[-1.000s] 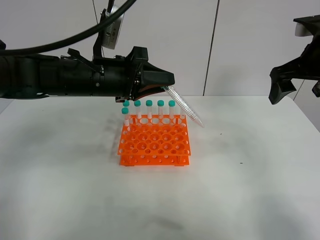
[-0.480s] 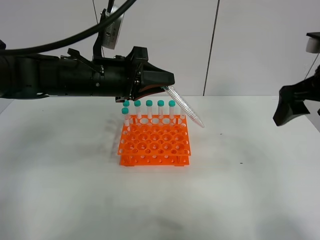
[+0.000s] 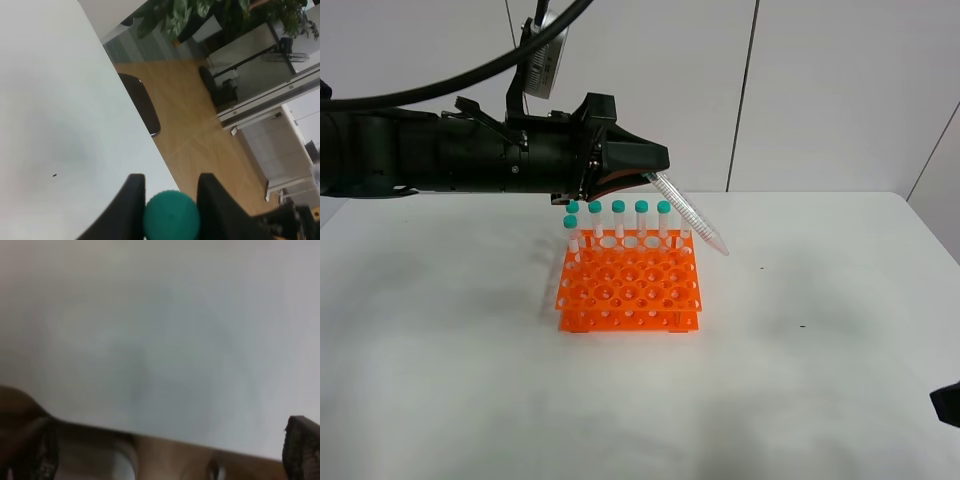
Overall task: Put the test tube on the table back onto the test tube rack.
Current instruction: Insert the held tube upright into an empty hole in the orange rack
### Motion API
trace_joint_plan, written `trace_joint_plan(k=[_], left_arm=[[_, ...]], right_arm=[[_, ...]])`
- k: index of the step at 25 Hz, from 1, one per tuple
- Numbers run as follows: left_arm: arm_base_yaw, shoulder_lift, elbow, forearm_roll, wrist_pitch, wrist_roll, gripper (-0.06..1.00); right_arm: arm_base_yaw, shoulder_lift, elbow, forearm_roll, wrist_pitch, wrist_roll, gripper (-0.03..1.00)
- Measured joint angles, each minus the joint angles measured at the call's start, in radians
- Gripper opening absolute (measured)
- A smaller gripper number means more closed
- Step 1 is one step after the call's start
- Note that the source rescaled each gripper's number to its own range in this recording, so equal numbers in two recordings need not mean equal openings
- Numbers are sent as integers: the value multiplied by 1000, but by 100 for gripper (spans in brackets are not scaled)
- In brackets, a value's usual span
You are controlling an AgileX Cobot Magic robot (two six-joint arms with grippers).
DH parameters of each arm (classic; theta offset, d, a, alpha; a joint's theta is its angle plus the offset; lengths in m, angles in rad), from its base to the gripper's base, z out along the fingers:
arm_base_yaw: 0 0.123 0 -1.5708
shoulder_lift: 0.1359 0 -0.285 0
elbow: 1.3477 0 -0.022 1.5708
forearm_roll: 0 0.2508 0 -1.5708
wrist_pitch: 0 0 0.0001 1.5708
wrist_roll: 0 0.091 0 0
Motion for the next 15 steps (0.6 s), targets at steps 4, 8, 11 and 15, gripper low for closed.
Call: trace_joint_plan(k=[4,8,11,15], left_arm=[[0,0,0,0,0,0,0],[0,0,0,0,0,0,0],[0,0,-1,0,0,0,0],[0,0,-1,0,0,0,0]], right_arm=[[0,-221,94,5,-63,3,100],[0,-353,96,7,-86,3,100],[0,-402,96,7,-87,3,100],[0,-446,96,8,-87,4,100]])
